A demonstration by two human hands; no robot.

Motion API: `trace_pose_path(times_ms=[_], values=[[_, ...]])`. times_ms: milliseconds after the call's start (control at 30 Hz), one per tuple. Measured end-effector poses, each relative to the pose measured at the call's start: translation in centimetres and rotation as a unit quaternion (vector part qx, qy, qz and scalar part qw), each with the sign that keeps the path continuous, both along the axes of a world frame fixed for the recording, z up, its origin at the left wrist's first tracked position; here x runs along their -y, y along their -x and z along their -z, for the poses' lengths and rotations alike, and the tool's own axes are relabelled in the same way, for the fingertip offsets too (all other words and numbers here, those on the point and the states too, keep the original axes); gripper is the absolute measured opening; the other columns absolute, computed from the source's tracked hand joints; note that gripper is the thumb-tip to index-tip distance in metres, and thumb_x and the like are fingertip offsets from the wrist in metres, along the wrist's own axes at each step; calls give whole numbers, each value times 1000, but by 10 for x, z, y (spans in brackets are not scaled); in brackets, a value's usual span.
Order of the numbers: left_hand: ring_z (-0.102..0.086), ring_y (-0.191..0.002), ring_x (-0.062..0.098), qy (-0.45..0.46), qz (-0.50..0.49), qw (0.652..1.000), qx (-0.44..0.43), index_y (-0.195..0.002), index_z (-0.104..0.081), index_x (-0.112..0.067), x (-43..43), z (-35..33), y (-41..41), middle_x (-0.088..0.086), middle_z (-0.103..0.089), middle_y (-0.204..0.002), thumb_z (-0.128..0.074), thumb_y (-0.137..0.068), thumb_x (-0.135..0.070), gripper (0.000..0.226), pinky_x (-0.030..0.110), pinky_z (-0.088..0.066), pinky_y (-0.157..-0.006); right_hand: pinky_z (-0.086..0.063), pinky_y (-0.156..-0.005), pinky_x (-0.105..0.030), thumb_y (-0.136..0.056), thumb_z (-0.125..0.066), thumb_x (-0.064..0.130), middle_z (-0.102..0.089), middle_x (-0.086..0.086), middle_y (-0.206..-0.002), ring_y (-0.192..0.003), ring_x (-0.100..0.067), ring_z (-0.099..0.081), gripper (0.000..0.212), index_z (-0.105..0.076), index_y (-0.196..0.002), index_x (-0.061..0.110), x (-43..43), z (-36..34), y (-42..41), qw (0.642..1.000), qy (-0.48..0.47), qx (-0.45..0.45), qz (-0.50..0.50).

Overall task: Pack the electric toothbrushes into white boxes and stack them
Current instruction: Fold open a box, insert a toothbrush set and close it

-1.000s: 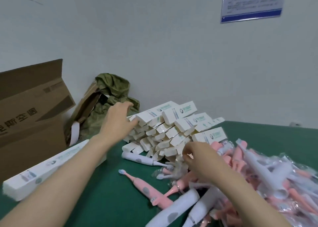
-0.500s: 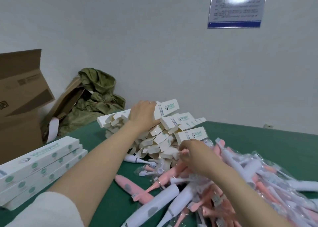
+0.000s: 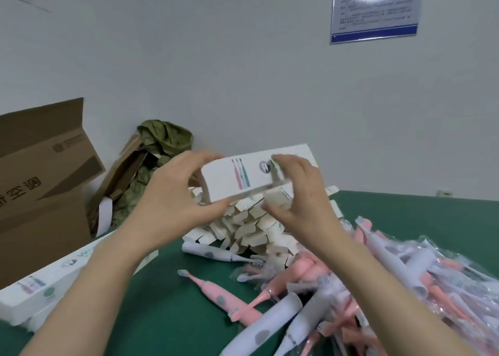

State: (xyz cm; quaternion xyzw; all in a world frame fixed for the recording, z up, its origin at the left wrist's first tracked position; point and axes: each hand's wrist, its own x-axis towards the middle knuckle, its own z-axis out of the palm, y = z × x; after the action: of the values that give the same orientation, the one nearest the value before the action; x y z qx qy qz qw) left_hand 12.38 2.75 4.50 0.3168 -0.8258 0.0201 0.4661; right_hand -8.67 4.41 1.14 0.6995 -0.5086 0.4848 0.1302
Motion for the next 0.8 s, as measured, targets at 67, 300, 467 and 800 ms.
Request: trace_pose_path(times_ms=[67, 300, 467, 800], values=[[-48, -105, -9, 4, 32, 999, 33, -118, -57, -25, -11, -7, -4, -9, -61, -110, -83, -66, -20, 58, -1, -37, -79, -24, -97, -23, -73, -76, 16, -40, -3, -139, -122, -18, -32, 76, -39, -140, 19, 3, -2, -12, 998, 20, -51, 18], [-54, -115, 4, -19, 146, 988, -46, -120, -51, -38, -17, -15, 15, -19, -56, -118, -71, -65, -44, 59, 24, -46, -96, -36, -63, -12, -72, -71, 33, -56, 15, -99, -84, 1, -51, 42, -53, -109, 27, 2, -1, -43, 984, -52, 135, -101], [-60, -103, 11, -60, 206, 970, -115, -106, -56, -39, -8, -1, 38, -17, -62, -104, -75, -66, -38, 45, 21, -46, -91, -38, -52, -5, -74, -71, 15, -56, 24, -60, -60, 9, -55, 23, -50, -78, 22, -1, 4, -44, 962, -130, 155, -181], [-48, -81, 6, 7, 5, 994, -106, -90, -51, -26, 15, 30, 74, -13, -49, -87, -80, -62, -32, 41, 21, -37, -68, -50, -66, -15, -101, -37, 31, -71, 2, -88, -80, -9, -67, 40, -74, -96, 18, 2, -4, -10, 842, -147, 429, -292]])
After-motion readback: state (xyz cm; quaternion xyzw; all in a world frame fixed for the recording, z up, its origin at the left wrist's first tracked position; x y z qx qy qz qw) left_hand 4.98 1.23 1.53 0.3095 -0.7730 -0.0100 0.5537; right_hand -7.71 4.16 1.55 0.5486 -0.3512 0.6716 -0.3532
